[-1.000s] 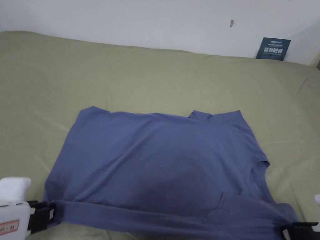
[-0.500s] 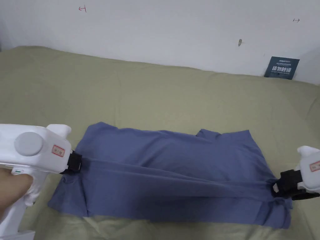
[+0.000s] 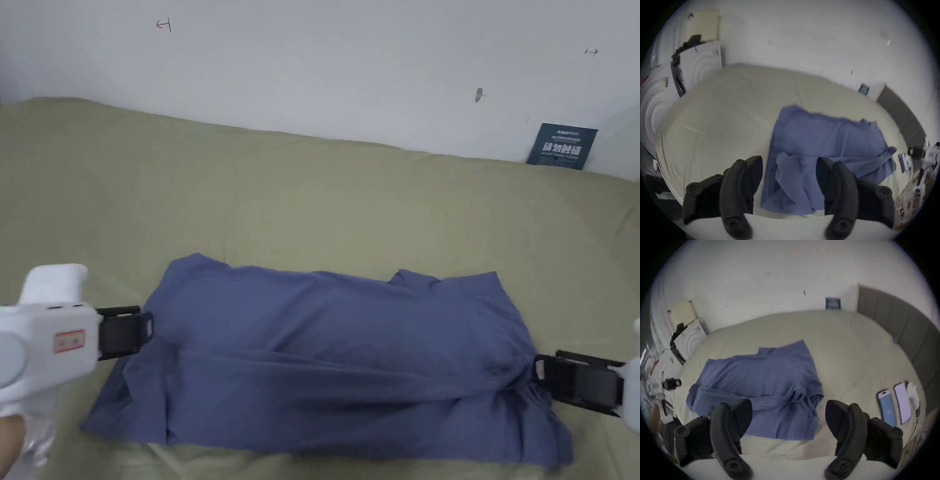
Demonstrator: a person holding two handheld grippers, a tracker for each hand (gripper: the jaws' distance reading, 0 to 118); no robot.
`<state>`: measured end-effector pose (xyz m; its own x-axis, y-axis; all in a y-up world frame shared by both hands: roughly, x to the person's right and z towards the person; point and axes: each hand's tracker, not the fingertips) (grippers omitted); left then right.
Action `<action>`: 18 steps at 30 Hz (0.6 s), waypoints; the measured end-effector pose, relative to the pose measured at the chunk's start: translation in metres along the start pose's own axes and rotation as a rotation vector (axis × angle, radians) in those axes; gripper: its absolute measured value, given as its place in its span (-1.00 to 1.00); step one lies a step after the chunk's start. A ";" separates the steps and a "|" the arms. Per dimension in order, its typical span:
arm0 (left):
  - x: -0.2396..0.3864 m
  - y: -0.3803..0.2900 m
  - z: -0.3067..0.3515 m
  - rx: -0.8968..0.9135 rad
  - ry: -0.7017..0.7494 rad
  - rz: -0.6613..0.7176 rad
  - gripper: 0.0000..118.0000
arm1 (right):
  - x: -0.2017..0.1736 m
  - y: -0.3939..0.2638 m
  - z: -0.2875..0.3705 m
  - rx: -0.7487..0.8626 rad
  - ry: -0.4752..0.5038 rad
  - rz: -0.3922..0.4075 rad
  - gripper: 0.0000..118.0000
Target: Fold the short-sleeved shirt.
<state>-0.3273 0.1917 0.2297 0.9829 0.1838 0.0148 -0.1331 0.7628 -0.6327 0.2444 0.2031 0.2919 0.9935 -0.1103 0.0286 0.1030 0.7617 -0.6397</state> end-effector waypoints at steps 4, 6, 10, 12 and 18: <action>0.004 -0.033 0.059 0.174 -0.027 0.002 -0.67 | -0.020 -0.038 0.049 0.100 -0.058 0.128 -0.09; 0.007 -0.051 0.071 0.160 -0.008 -0.030 -0.99 | -0.026 -0.058 0.057 0.103 -0.089 0.123 -1.00; 0.006 -0.080 0.075 0.071 0.031 -0.115 -1.00 | -0.033 -0.092 0.065 0.061 -0.074 0.026 -1.00; 0.000 -0.088 0.065 0.024 0.046 -0.112 -1.00 | -0.034 -0.097 0.062 0.046 -0.058 0.020 -1.00; -0.032 -0.083 0.002 -0.139 0.024 0.057 0.44 | -0.035 -0.079 0.046 0.032 -0.050 0.036 -1.00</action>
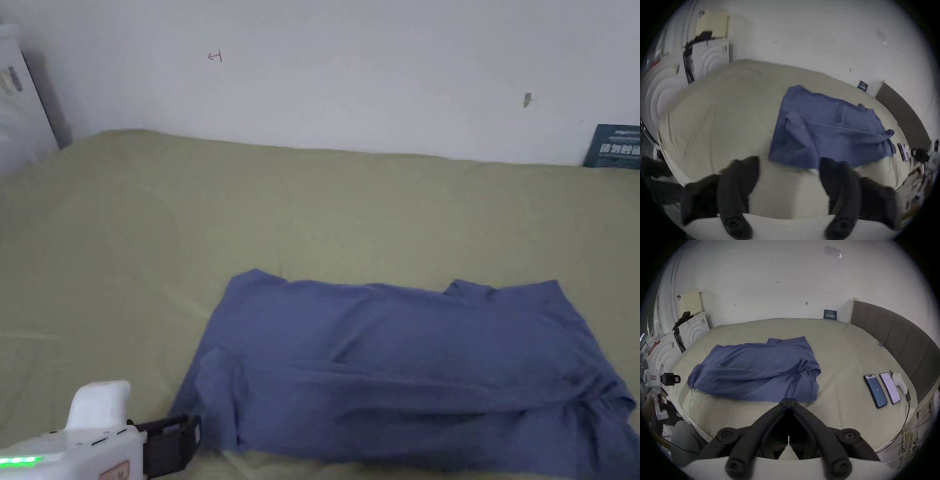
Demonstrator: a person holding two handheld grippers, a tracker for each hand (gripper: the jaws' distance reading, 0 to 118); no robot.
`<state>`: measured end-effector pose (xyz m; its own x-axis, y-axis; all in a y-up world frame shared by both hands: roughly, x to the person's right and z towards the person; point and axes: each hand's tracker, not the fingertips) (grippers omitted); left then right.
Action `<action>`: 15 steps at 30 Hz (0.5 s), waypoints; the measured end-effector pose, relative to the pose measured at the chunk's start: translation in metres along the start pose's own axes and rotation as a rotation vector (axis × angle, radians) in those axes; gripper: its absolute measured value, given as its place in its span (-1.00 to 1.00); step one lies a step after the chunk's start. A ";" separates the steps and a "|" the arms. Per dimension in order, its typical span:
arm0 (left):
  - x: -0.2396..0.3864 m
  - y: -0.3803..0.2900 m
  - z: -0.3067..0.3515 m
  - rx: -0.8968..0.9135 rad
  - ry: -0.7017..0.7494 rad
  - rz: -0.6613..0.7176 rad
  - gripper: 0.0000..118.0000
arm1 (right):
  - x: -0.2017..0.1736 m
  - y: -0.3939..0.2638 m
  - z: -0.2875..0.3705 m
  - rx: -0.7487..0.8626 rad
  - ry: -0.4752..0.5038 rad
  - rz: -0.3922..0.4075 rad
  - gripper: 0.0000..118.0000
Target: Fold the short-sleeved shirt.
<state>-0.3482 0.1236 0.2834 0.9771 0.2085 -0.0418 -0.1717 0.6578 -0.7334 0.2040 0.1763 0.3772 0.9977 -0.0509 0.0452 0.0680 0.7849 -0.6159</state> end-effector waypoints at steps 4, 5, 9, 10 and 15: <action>0.008 0.015 -0.034 -0.040 -0.005 -0.025 0.46 | 0.002 0.005 -0.008 0.000 0.004 -0.010 -1.00; 0.011 0.018 -0.042 -0.055 0.006 -0.052 0.46 | 0.003 0.005 -0.010 -0.004 0.003 -0.008 -1.00; 0.023 0.021 -0.073 -0.119 0.040 -0.105 0.46 | 0.008 0.004 -0.016 -0.024 0.005 -0.016 -1.00; 0.025 0.018 -0.076 -0.137 0.022 -0.116 0.44 | 0.009 0.004 -0.018 -0.029 0.003 -0.017 -1.00; 0.016 0.021 -0.072 -0.110 0.099 -0.137 -0.50 | 0.018 0.006 -0.031 -0.063 -0.003 -0.017 -1.00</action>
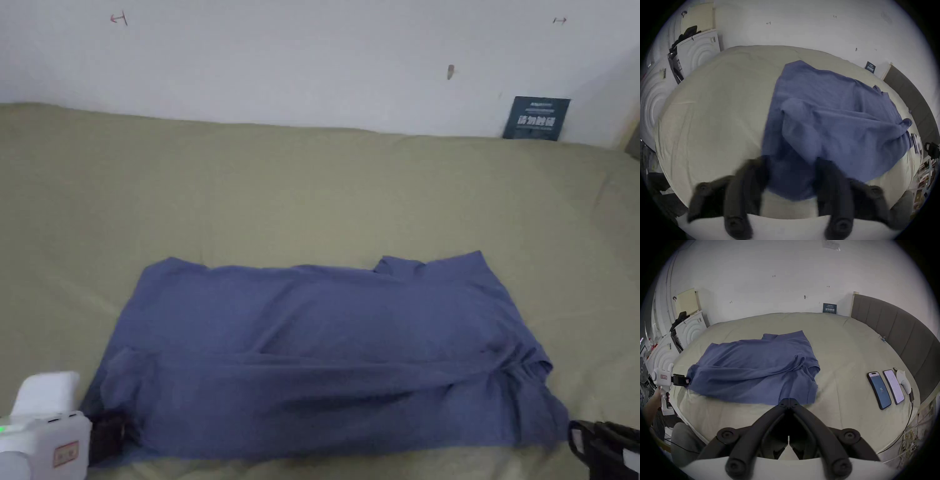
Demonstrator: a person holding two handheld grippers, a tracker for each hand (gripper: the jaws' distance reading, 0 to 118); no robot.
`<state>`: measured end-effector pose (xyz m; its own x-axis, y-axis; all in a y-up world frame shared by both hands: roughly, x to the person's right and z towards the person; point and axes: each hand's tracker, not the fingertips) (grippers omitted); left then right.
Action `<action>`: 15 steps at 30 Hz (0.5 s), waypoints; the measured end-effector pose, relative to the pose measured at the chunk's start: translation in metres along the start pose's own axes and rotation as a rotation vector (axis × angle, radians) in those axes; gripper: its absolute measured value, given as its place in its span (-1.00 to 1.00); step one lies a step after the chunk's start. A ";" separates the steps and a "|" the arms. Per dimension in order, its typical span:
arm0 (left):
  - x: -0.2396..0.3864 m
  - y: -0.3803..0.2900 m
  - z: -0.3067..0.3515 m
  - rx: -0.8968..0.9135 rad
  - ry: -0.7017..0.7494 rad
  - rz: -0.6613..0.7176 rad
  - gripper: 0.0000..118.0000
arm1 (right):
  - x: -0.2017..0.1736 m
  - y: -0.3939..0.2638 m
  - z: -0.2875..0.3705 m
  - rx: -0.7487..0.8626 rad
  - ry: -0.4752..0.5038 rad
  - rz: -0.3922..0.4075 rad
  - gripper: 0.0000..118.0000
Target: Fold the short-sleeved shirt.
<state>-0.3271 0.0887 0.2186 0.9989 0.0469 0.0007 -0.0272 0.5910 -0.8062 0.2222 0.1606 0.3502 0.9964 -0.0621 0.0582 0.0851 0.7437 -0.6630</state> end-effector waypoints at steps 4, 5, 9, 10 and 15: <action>-0.020 -0.001 0.000 -0.021 -0.108 0.133 -0.77 | 0.013 0.008 -0.034 -0.085 0.013 -0.041 -0.99; -0.017 0.000 0.000 -0.013 -0.098 0.108 -0.77 | 0.014 0.010 -0.043 -0.102 0.002 -0.036 -0.90; -0.006 -0.002 0.004 -0.003 -0.068 0.032 -0.81 | 0.021 0.016 -0.083 -0.189 0.006 0.028 0.34; -0.007 -0.002 0.003 -0.008 -0.070 0.040 -0.81 | 0.023 0.017 -0.093 -0.234 -0.009 0.022 0.41; -0.007 0.002 0.009 -0.018 -0.084 0.064 -0.83 | 0.032 0.020 -0.130 -0.271 -0.039 -0.042 0.43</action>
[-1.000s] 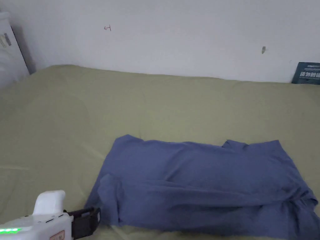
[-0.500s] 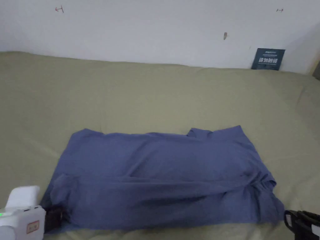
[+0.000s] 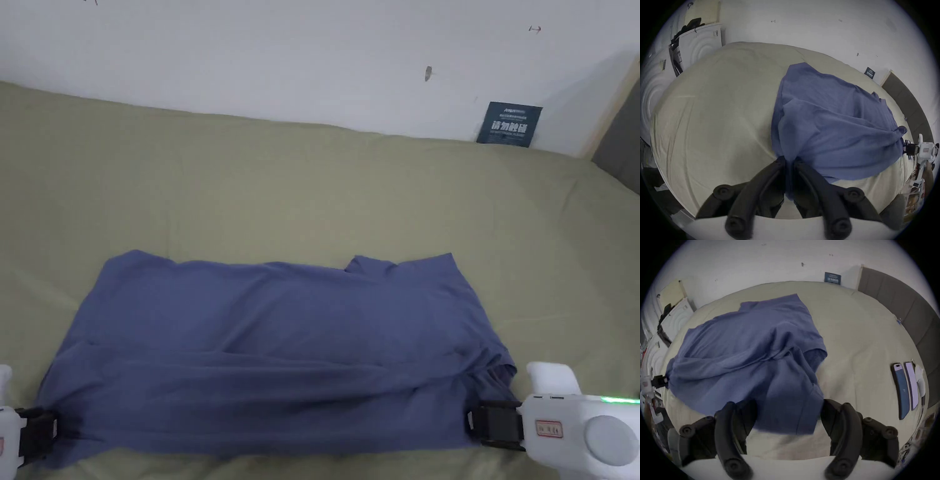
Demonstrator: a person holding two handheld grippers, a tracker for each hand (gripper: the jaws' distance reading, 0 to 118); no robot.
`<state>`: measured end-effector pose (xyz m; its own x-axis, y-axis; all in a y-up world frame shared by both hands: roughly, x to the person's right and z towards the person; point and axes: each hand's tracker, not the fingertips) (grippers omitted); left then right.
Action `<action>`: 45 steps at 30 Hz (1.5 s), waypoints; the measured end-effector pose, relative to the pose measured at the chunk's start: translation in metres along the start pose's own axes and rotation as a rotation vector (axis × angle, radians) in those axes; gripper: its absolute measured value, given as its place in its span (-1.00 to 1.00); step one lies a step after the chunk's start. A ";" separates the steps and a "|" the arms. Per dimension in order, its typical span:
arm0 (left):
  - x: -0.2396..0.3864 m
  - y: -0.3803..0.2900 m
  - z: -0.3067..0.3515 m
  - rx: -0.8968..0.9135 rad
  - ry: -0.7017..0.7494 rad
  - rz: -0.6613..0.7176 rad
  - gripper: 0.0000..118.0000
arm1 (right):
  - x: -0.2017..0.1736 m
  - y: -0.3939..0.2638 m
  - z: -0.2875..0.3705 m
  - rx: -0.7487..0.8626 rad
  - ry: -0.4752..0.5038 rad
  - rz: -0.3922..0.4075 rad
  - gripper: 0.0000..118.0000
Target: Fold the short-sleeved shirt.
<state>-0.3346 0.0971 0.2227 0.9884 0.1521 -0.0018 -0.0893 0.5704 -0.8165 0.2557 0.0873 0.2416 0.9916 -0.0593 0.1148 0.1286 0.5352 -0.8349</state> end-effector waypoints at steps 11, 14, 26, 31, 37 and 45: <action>0.001 0.012 0.047 0.055 -0.085 -0.005 -0.87 | -0.006 -0.011 0.075 0.098 0.071 0.024 -0.94; -0.002 0.009 0.058 0.044 -0.086 -0.023 -0.87 | -0.004 -0.017 0.096 0.089 0.086 0.027 -0.94; -0.031 -0.074 0.089 -0.103 -0.143 0.049 -0.87 | 0.018 -0.102 0.143 -0.064 0.124 0.032 -0.94; -0.030 -0.102 0.082 -0.155 -0.126 0.011 -0.87 | 0.024 -0.129 0.131 -0.109 0.092 0.067 -0.94; -0.038 -0.105 0.071 -0.147 -0.129 -0.025 -0.68 | 0.024 -0.134 0.115 -0.121 0.078 0.107 -0.73; -0.032 -0.080 0.157 0.156 -0.041 -0.029 0.21 | 0.011 -0.104 0.200 0.209 0.030 0.117 0.32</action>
<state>-0.3787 0.1733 0.3788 0.9853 0.1644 0.0464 -0.0820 0.6931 -0.7161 0.2506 0.1996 0.4369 0.9999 -0.0103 0.0050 0.0108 0.7024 -0.7117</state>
